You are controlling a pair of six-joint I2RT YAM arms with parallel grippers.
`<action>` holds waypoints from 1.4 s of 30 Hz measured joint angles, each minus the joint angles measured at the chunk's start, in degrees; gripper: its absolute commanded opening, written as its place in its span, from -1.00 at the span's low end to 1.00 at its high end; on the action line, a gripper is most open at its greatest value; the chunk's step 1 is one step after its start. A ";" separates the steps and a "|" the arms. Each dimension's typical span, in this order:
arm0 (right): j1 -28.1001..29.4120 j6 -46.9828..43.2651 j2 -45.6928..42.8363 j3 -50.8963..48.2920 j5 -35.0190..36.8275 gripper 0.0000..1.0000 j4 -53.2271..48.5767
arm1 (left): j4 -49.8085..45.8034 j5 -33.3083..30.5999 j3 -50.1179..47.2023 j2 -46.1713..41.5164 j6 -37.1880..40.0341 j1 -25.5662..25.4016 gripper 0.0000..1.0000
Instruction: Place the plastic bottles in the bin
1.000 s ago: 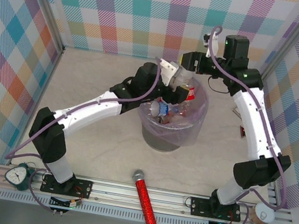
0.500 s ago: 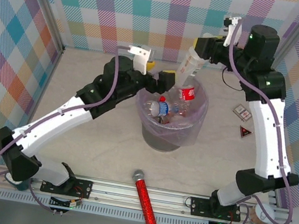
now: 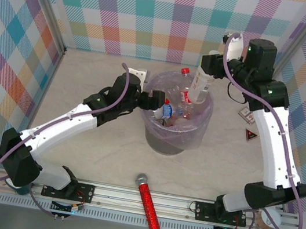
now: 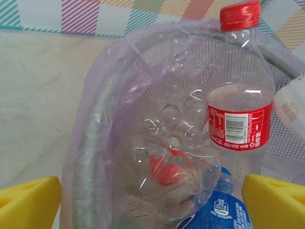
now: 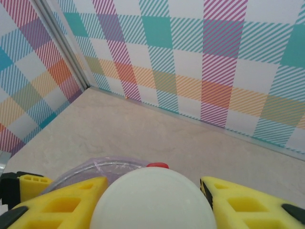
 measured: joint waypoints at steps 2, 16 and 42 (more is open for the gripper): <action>0.00 -0.22 -1.53 -1.57 -0.22 -0.56 0.11 | 0.17 0.00 -0.09 0.00 -0.63 0.00 0.91; -0.22 1.55 -2.95 -18.45 -6.29 -0.59 -2.64 | 2.62 -0.85 -0.42 0.39 -2.49 0.00 0.87; -1.01 1.09 -5.92 -13.07 -7.54 0.55 -2.69 | -1.22 -1.70 6.84 3.76 1.16 0.70 1.00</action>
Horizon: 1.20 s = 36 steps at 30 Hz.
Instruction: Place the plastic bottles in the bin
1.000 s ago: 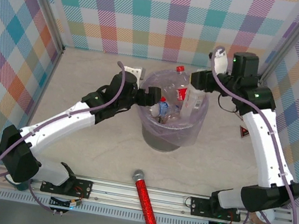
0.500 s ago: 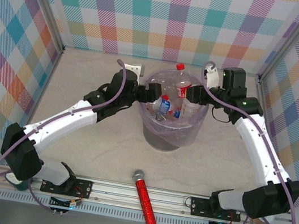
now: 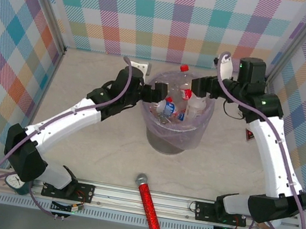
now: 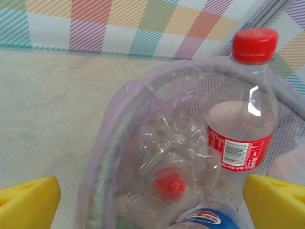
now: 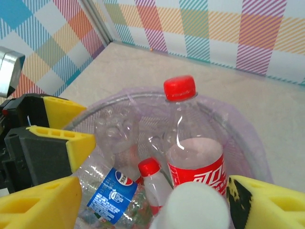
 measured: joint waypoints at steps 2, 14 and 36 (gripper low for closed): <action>-1.03 0.74 0.15 1.14 0.50 0.41 -0.33 | -0.85 -0.20 1.66 -0.15 1.33 0.44 0.99; -2.21 4.26 5.86 -0.52 4.52 -0.16 -1.51 | -6.86 -3.63 0.09 -11.45 4.98 6.21 0.99; -16.90 7.87 3.15 -1.36 3.10 0.81 1.49 | -13.53 -17.97 -22.84 -26.91 6.16 18.36 0.99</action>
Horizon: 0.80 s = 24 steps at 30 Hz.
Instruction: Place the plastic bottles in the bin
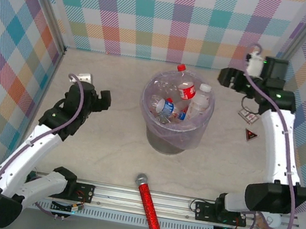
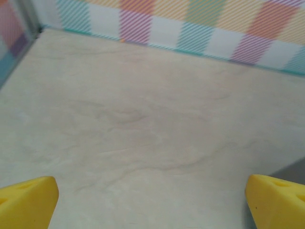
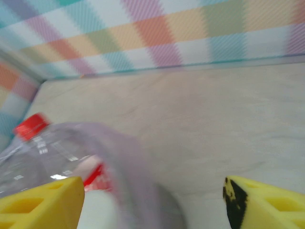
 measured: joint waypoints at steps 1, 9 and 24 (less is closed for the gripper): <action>-1.99 0.02 -1.03 -1.27 1.18 0.93 0.28 | 0.07 -1.33 -1.51 0.31 0.11 0.57 0.99; -4.50 0.57 -9.68 -27.98 11.93 0.98 9.27 | 11.63 -6.51 -14.86 4.22 2.12 3.54 0.99; -4.44 3.28 -3.87 -61.16 18.03 0.98 42.07 | 52.85 -3.39 -27.47 24.70 11.74 6.32 0.99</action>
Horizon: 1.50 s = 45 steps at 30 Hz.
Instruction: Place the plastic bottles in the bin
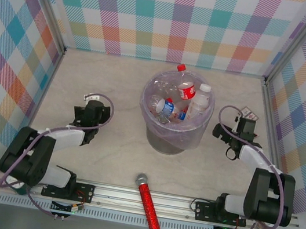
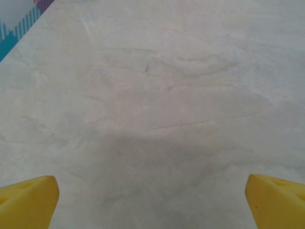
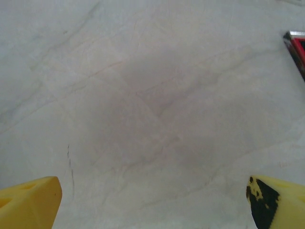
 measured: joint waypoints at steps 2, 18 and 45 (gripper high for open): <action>0.00 -0.59 1.60 -0.37 0.28 0.98 3.08 | 3.67 0.22 -0.39 1.36 1.27 0.20 0.99; 2.89 -7.13 8.17 -6.84 -0.31 0.98 34.75 | 20.96 8.57 -1.77 9.64 4.61 7.17 0.99; 3.98 -9.51 10.47 -10.78 -0.74 0.98 45.86 | 25.05 11.39 -2.67 11.54 4.44 7.63 0.99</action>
